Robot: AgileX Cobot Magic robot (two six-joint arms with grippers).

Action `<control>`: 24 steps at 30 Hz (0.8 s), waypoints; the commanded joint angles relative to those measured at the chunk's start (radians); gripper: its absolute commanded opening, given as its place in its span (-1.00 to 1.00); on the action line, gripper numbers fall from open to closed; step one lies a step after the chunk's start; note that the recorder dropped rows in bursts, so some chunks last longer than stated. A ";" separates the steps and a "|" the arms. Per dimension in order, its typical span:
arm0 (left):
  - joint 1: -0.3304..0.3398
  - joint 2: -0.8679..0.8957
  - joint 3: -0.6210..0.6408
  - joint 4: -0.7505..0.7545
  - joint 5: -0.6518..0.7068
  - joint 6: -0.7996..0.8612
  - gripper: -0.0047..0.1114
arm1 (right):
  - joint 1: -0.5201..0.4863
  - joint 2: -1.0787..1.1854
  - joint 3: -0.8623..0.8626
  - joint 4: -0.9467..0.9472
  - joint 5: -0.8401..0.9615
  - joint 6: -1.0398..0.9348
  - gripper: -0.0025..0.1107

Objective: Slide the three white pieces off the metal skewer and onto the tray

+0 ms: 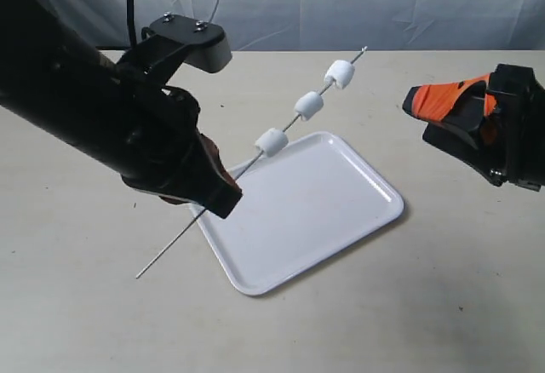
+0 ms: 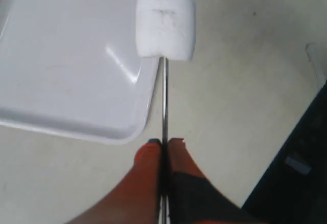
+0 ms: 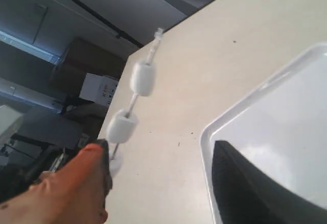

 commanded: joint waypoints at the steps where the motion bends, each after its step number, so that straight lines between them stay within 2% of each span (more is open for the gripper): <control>1: -0.001 -0.011 0.041 -0.215 -0.077 0.077 -0.92 | 0.002 0.035 -0.028 0.013 -0.019 0.032 0.05; 6: -0.001 0.000 0.086 -0.430 -0.092 0.180 -0.92 | 0.002 0.056 -0.107 0.013 -0.010 0.081 0.05; 12: -0.001 0.018 0.123 -0.490 -0.096 0.194 -0.92 | 0.002 0.142 -0.173 0.013 0.063 0.126 0.05; 17: -0.001 0.018 0.123 -0.619 -0.096 0.284 -0.92 | 0.002 0.220 -0.173 0.013 0.108 0.130 0.05; 22: -0.001 0.018 0.123 -0.632 -0.068 0.280 -0.92 | 0.002 0.247 -0.177 0.013 0.143 0.111 0.04; 24: -0.001 0.018 0.123 -0.647 -0.063 0.280 -0.92 | 0.002 0.247 -0.190 0.013 0.160 0.111 -0.05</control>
